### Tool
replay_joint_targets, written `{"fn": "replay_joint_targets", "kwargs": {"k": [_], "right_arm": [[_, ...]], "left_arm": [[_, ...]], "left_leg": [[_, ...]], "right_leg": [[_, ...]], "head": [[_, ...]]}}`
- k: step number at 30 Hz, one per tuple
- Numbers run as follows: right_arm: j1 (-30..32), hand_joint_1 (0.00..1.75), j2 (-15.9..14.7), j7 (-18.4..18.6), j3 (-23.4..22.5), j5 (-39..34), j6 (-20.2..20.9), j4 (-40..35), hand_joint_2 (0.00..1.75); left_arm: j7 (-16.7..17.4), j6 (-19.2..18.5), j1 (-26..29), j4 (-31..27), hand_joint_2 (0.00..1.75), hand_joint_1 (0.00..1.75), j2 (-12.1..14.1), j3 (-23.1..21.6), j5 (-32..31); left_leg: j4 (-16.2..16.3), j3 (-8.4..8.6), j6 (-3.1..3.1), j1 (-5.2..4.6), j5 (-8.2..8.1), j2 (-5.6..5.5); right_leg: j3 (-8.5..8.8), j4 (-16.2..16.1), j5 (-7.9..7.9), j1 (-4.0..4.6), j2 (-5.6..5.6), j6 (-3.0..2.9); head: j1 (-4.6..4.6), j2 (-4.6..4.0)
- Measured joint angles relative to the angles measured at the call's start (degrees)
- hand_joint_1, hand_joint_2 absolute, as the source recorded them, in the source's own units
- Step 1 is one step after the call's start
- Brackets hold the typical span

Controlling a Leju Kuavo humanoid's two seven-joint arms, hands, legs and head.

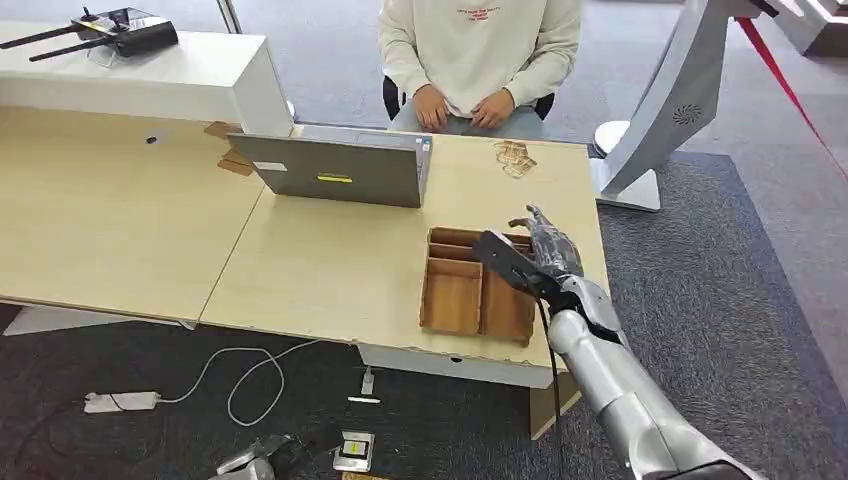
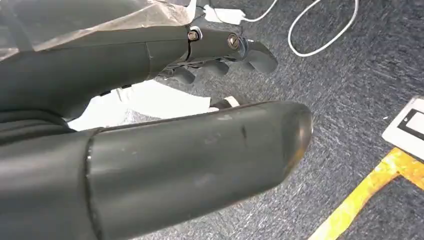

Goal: Pass the card to the sensor for recognition and then transmit it.

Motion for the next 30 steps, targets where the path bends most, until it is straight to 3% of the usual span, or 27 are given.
{"fn": "replay_joint_targets", "kwargs": {"k": [17, 21, 25, 30], "right_arm": [[-0.52, 1.75, -0.39, -0.57, -0.02, -1.57, 0.81, 1.16, 1.75], [-0.49, 1.75, -0.66, -0.92, -0.02, -2.08, -1.1, 1.22, 1.75], [-0.7, 1.75, -1.07, -3.74, -0.7, -4.11, -5.97, 0.26, 1.75], [-2.51, 1.75, -2.49, -3.28, -2.18, -6.14, -6.39, -5.09, 1.75]], "left_arm": [[0.09, 1.33, -0.07, 0.0, 0.0, 0.0, 0.02, 0.0, -0.33], [-0.09, 1.7, -0.16, 0.0, 0.0, 0.0, 0.02, 0.0, -0.37], [-0.5, 1.7, -0.16, 0.0, 0.0, 0.0, 0.02, 0.0, -0.87], [-0.98, 1.71, -0.19, 0.0, 0.0, 0.0, 0.02, 0.0, -1.68]], "left_leg": [[0.0, 0.01, 0.0, 0.0, 0.0, 0.0], [0.0, 0.0, 0.0, 0.0, 0.0, 0.0], [0.01, 0.0, 0.0, -0.02, 0.0, 0.0], [0.02, 0.01, 0.0, -0.01, 0.0, 0.0]], "right_leg": [[0.0, 0.0, 0.0, 0.0, 0.0, 0.0], [0.0, 0.0, 0.0, 0.0, 0.0, 0.0], [0.0, 0.0, 0.01, -0.01, 0.0, 0.0], [-0.01, 0.0, 0.01, -0.02, 0.0, 0.0]], "head": [[0.0, 0.0], [0.0, 0.0], [0.0, 0.0], [0.0, 0.0]]}}
